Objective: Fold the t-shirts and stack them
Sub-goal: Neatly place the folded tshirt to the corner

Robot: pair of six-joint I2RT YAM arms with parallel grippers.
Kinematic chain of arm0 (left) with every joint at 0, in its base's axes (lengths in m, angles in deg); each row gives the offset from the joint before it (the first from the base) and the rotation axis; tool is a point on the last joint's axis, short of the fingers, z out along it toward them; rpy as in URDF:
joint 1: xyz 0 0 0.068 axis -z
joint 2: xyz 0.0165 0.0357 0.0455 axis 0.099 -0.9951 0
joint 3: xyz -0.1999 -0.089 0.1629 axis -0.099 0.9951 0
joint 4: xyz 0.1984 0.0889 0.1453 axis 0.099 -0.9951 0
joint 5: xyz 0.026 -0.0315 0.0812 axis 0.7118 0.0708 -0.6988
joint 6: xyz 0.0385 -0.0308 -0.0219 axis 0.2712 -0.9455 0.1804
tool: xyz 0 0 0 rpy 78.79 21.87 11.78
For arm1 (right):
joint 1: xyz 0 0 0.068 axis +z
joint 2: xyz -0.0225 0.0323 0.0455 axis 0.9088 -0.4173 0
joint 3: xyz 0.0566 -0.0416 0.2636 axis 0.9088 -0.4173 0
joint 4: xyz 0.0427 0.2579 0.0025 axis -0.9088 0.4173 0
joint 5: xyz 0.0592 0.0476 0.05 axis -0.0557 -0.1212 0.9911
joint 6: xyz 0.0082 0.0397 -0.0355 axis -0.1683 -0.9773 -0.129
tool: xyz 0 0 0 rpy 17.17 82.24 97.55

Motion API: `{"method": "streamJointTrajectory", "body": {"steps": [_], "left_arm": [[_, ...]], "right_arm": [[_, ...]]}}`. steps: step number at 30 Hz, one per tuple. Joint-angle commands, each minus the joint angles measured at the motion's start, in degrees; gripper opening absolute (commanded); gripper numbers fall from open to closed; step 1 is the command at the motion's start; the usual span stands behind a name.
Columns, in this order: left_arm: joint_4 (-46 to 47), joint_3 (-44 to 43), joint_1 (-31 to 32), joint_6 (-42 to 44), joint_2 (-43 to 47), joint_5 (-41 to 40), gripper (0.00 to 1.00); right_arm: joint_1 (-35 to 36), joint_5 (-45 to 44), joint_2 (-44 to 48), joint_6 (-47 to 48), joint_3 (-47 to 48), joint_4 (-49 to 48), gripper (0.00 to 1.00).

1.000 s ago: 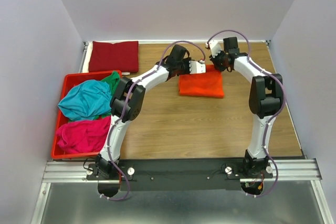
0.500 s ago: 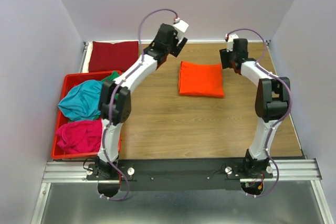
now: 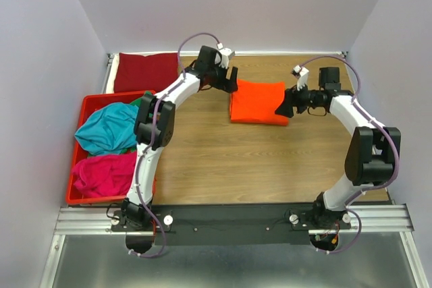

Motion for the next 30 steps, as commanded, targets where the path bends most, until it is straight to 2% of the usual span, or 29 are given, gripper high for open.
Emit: {"method": "streamJointTrajectory", "body": {"steps": [1,6,10,16,23,28,29,30], "left_arm": [[-6.5,-6.7,0.0,-4.8,-5.6,5.2,0.91],[-10.4,-12.1,0.0,-7.0,-11.2,4.1,0.89],[-12.4,-13.6,0.0,-9.4,-15.0,10.0,0.83],[-17.3,-18.0,0.6,-12.2,-19.9,12.1,0.74],[-14.5,-16.4,1.8,-17.2,-21.0,18.2,0.67],[-12.1,-15.0,3.1,-21.4,-22.6,23.1,0.48],[-11.7,-14.9,3.5,-21.8,-22.8,23.7,0.29],[-11.3,-14.9,3.5,-22.7,-22.9,23.8,0.19]], "right_arm": [[-3.8,8.1,2.4,2.5,-1.7,2.3,0.81],[-7.7,13.1,2.2,1.8,-2.3,2.3,0.8],[-9.2,14.1,2.5,1.7,-2.4,2.4,0.8],[-9.5,15.0,2.7,1.7,-2.3,2.5,0.8],[-10.2,15.5,3.4,1.9,-2.5,2.6,0.8],[-11.0,16.3,3.6,2.0,-2.5,2.7,0.8],[-11.0,16.4,3.5,1.9,-2.5,2.7,0.8],[-11.2,16.5,3.5,1.9,-2.5,2.7,0.8]]}}
